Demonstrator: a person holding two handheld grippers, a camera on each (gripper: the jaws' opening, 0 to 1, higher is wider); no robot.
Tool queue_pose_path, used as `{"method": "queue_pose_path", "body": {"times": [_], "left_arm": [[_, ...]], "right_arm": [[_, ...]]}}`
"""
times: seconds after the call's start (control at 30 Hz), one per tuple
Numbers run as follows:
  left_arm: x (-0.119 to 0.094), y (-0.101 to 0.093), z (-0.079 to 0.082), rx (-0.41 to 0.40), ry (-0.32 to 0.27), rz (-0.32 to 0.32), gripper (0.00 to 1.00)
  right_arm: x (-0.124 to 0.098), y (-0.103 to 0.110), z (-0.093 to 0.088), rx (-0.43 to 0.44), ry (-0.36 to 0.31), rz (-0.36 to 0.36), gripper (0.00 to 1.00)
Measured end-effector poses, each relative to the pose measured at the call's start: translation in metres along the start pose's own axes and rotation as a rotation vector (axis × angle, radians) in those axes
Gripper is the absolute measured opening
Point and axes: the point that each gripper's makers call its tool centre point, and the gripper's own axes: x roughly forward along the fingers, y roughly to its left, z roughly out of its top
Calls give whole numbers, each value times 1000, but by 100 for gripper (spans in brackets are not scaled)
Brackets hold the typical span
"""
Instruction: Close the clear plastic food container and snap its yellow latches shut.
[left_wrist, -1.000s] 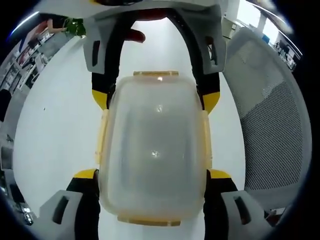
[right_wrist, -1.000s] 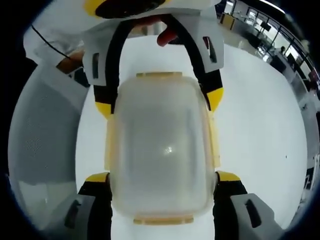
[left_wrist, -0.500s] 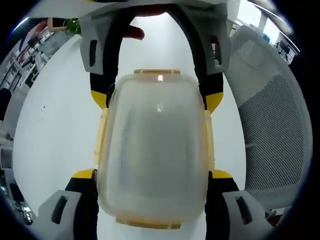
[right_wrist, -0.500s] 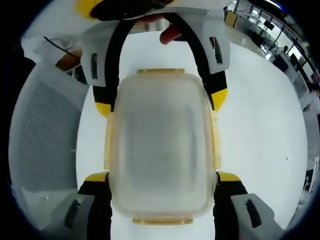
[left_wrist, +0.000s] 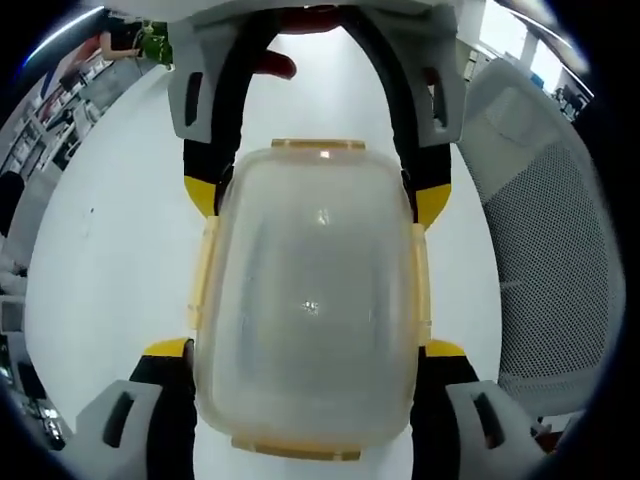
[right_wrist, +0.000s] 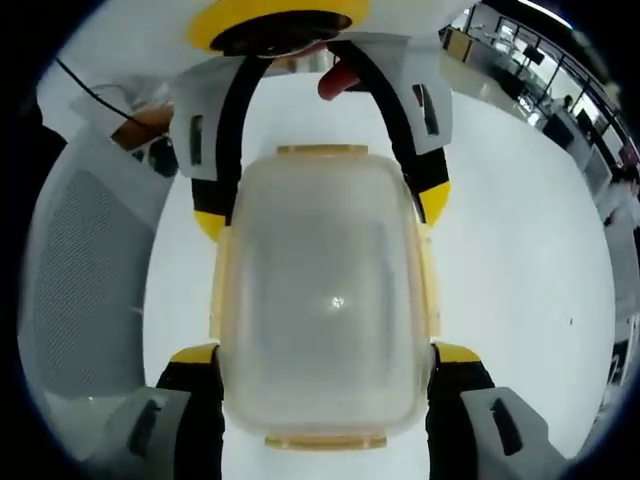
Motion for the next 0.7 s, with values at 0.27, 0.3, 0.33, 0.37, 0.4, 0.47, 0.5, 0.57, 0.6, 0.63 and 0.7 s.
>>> {"method": "queue_pose_path", "body": {"times": [0.27,0.3,0.33,0.37,0.4,0.47,0.5,0.57,0.6,0.63,0.7], "left_arm": [[2,10,1,-10,4,-4,90],[2,11,1,-9,6,-4,90],[2,12,1,-7,5,-5,90],[2,13,1,-5,3,-6,90],[2,14,1,-4,2,-6,90],[2,16,2,-2,1,-6,90],[2,17,2,-1,2,-7,90],[2,19,2,2,2,-7,90],[2,21,2,1,0,-7,90],[2,22,2,1,0,-7,90],[3,26,3,3,1,-8,90]], "right_arm": [[0,-8,-1,-5,2,2,84],[-1,-9,-1,-3,-2,1,84],[-1,-10,-1,-2,-4,1,84],[0,-12,-1,1,-7,-1,84],[0,-12,-1,1,-8,-1,84],[-1,-14,0,4,-9,-3,84],[-1,-15,0,5,-10,-3,84],[-1,-17,0,6,-13,-4,84],[-1,-19,0,6,-14,-4,84],[-1,-21,0,7,-11,-4,84],[-1,-24,0,8,-2,-4,84]]}}
